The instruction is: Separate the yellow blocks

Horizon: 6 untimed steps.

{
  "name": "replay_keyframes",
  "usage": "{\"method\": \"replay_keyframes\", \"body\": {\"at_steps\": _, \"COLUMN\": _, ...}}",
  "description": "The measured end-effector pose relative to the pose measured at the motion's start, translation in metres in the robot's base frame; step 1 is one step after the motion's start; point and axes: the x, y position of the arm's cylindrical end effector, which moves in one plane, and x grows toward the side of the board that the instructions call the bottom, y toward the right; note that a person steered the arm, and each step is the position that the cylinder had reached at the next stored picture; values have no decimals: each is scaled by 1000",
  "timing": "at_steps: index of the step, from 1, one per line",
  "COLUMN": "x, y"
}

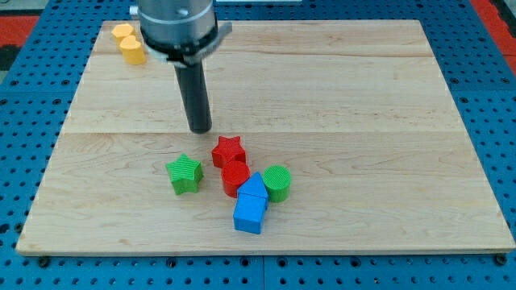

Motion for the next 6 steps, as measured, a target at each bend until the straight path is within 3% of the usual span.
{"method": "replay_keyframes", "body": {"at_steps": 1, "x": -84, "y": -5}}
{"method": "replay_keyframes", "body": {"at_steps": 2, "x": -179, "y": -63}}
{"method": "replay_keyframes", "body": {"at_steps": 3, "x": -225, "y": -115}}
{"method": "replay_keyframes", "body": {"at_steps": 4, "x": -201, "y": -172}}
{"method": "replay_keyframes", "body": {"at_steps": 5, "x": -158, "y": -177}}
{"method": "replay_keyframes", "body": {"at_steps": 6, "x": -126, "y": -130}}
